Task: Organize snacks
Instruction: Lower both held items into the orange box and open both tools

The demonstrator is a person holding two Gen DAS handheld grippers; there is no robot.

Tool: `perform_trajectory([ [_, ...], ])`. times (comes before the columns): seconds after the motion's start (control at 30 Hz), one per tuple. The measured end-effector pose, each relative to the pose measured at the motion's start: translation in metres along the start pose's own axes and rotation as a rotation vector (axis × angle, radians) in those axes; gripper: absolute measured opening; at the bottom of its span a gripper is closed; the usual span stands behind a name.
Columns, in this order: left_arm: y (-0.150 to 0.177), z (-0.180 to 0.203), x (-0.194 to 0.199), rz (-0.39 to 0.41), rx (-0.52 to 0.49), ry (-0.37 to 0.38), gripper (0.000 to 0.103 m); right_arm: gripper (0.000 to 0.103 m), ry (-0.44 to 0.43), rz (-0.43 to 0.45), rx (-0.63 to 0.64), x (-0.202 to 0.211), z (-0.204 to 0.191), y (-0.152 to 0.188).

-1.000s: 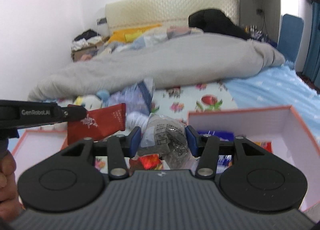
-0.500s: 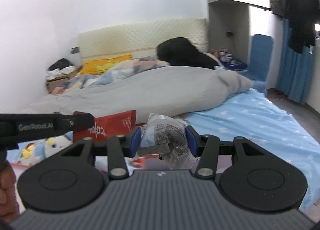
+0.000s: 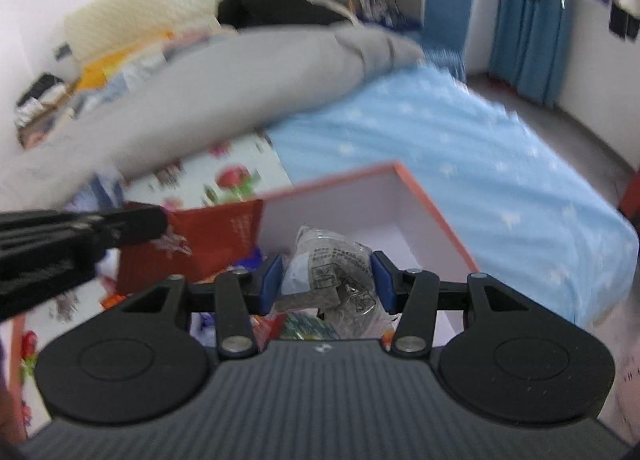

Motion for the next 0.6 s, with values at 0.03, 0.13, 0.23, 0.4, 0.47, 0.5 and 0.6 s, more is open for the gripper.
perform_trajectory([
  [0.03,0.003,0.0,-0.008,-0.023,0.009,0.009,0.001,0.051,0.008,-0.024,-0.006,-0.007,0.005,0.006],
  [0.13,0.015,0.002,-0.024,-0.093,0.013,0.034,0.001,0.051,0.028,-0.078,-0.007,-0.021,0.012,0.02],
  [0.23,0.022,0.004,-0.036,-0.135,0.002,0.045,0.001,0.051,0.023,-0.118,-0.026,-0.029,0.015,0.028],
  [0.4,0.025,0.005,-0.042,-0.154,0.0,0.053,0.001,0.053,0.029,-0.134,-0.042,-0.031,0.022,0.03],
  [0.47,0.025,0.002,-0.044,-0.164,0.02,0.066,0.002,0.056,0.032,-0.137,-0.051,-0.031,0.025,0.027],
  [0.5,0.025,0.0,-0.045,-0.173,0.03,0.068,0.002,0.057,0.041,-0.133,-0.054,-0.031,0.026,0.025],
  [0.6,0.026,-0.007,-0.041,-0.18,0.032,0.04,0.013,0.072,0.035,-0.103,-0.057,-0.024,0.026,0.017],
])
Point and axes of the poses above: each gripper's, at about its wrist camera, not at the fingertips, and x roughly against the way its jaws point, z to its right, y to its underside, the point moved 8 cm from there along -x, roughly the way its jaws point, and after that the axes turned 12 degrees about -x, right-handed, at the moved point
